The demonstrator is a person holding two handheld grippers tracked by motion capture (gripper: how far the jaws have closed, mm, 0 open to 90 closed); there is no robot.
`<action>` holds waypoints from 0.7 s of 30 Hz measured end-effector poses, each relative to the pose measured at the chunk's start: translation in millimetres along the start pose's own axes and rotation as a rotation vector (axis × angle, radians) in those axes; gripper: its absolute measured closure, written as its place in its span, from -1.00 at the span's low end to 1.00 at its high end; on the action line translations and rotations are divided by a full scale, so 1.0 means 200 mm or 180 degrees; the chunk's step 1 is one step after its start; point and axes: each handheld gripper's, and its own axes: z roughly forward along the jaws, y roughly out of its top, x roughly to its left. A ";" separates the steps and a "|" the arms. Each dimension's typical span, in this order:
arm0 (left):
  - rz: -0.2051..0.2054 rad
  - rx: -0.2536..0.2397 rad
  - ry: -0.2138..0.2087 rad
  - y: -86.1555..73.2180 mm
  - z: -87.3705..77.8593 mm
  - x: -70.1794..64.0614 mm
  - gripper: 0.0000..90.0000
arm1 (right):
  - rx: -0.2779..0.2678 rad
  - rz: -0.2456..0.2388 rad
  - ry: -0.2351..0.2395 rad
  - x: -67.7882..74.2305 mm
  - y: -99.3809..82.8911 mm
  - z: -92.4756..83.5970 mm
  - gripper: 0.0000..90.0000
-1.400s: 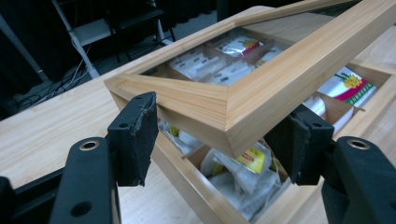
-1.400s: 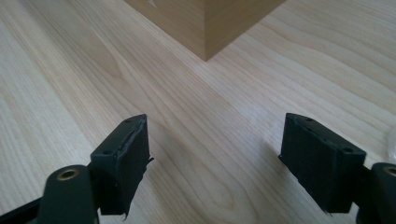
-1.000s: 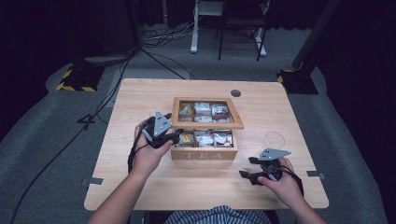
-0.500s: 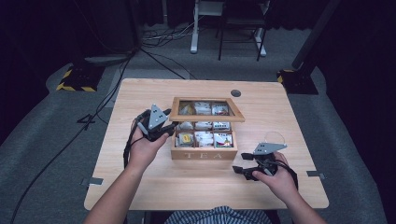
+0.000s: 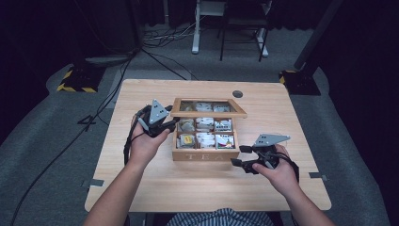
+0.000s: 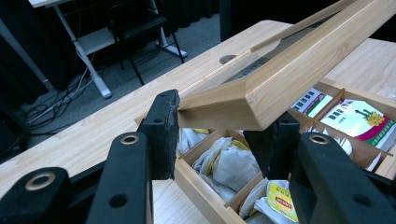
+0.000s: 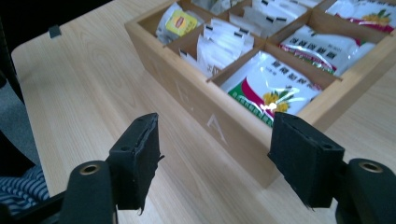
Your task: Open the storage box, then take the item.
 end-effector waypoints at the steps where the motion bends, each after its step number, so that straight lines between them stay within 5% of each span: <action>1: -0.0020 0.0000 -0.0014 0.00 0.00 0.00 0.24 | -0.0007 -0.0003 0.0008 0.00 0.02 0.00 -0.25; 21: -0.0093 0.0060 -0.0043 0.04 0.00 0.02 0.24 | -0.0211 -0.0086 0.0171 0.02 0.32 0.21 -0.22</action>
